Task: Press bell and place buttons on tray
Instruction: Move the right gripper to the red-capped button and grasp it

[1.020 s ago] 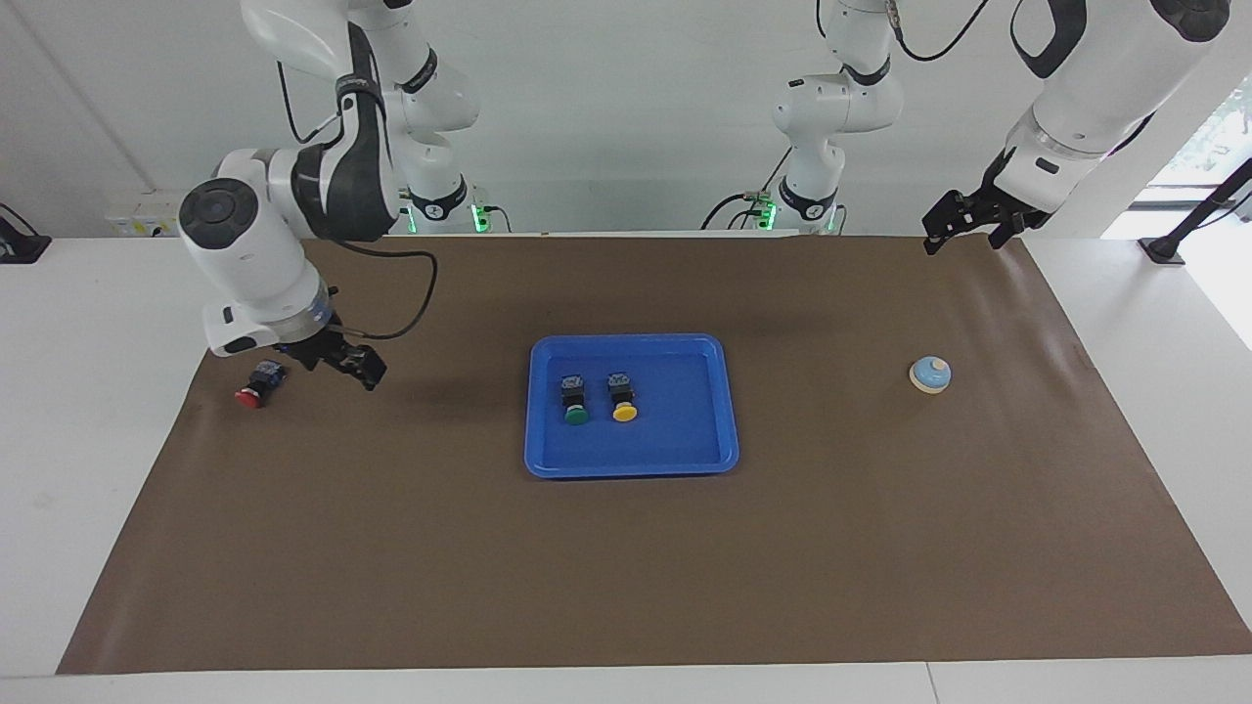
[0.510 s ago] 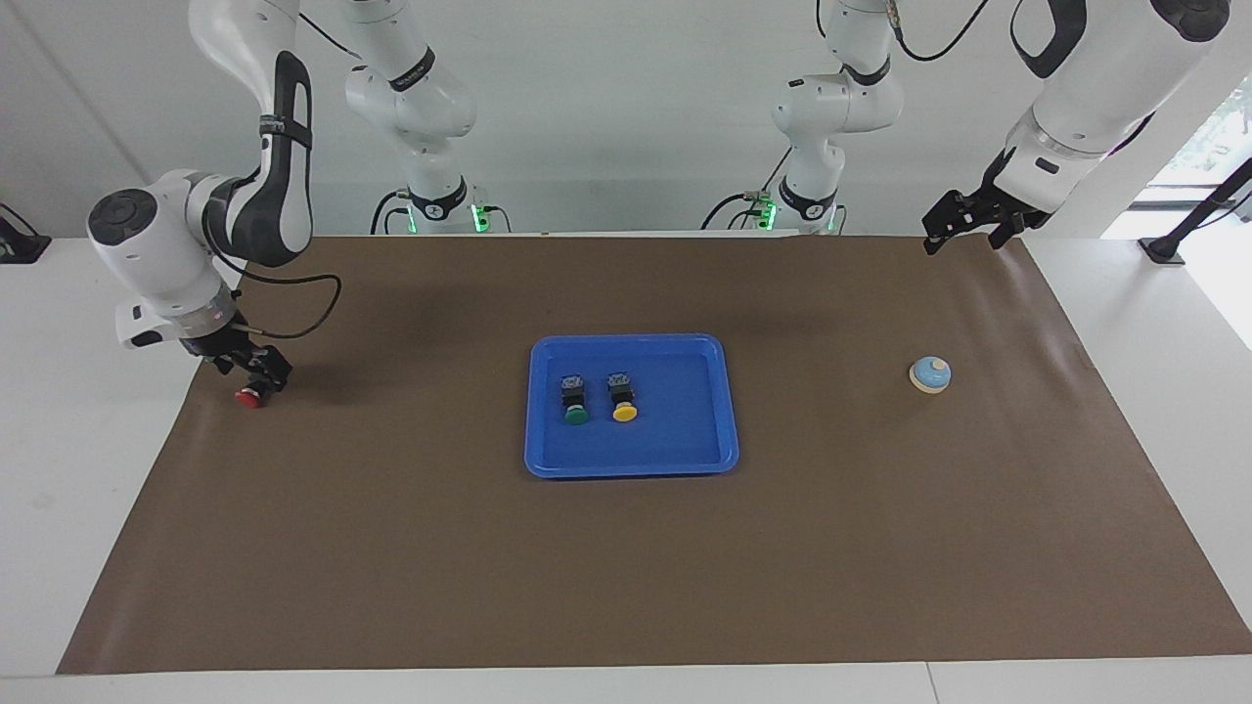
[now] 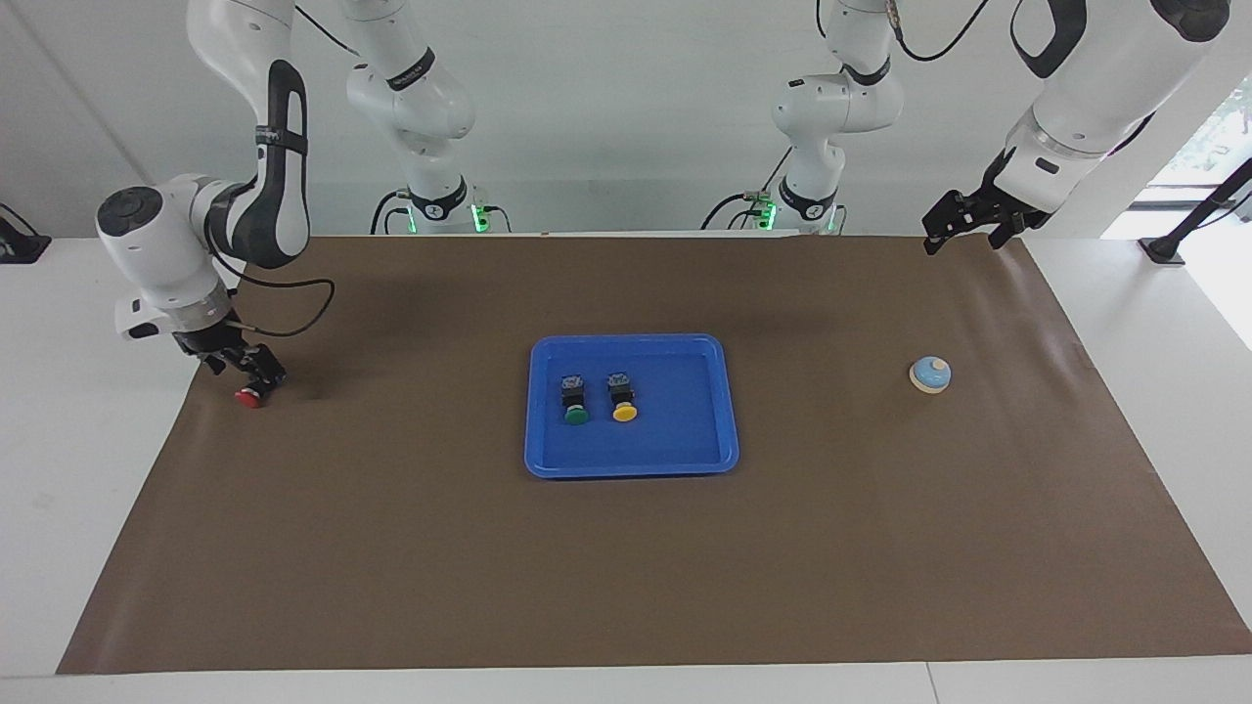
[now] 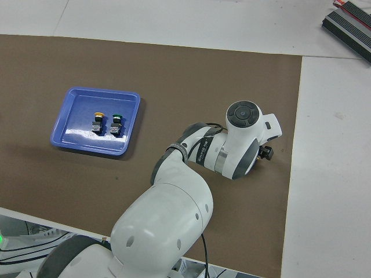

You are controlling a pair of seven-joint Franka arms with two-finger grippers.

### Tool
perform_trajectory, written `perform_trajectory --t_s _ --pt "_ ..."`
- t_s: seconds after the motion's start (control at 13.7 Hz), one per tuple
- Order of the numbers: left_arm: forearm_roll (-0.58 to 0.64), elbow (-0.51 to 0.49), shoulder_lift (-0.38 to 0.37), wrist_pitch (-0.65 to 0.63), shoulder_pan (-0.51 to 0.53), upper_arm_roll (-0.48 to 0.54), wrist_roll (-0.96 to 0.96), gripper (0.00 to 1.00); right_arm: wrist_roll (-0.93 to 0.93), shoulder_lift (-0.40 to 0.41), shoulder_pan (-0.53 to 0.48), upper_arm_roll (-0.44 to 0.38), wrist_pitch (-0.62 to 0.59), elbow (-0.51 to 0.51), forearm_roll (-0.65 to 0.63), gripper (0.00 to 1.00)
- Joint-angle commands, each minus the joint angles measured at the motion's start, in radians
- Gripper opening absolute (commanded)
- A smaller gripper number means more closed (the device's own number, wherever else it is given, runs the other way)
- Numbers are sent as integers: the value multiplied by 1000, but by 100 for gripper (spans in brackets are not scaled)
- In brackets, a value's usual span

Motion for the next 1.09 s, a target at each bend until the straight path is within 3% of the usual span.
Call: perform_trajectory --t_s 0.0,0.07,0.15,0.29,0.44,0.58,0.8,1.02 --pt "10 -25 -23 17 8 -4 2 100 -12 -8 -34 20 39 -37 -2 100" --pt "10 -25 -23 19 6 -4 2 100 -14 -5 -43 20 61 -53 0 85" --pt "10 -25 -23 17 6 -4 2 100 -19 -5 -43 20 88 -69 1 61" --pt "10 -24 -23 19 6 -4 2 100 -19 -5 -42 21 87 -76 5 0" --pt "10 -25 -23 19 6 -4 2 100 -20 -8 -36 21 69 -65 5 0" --pt "10 -25 -23 19 6 -4 2 100 -16 -18 -28 41 -40 -7 5 0" --pt "10 -25 -23 17 6 -4 2 100 50 -8 -26 174 -363 223 8 0" --pt "10 -25 -23 17 6 -4 2 100 218 19 4 335 -581 401 9 0"
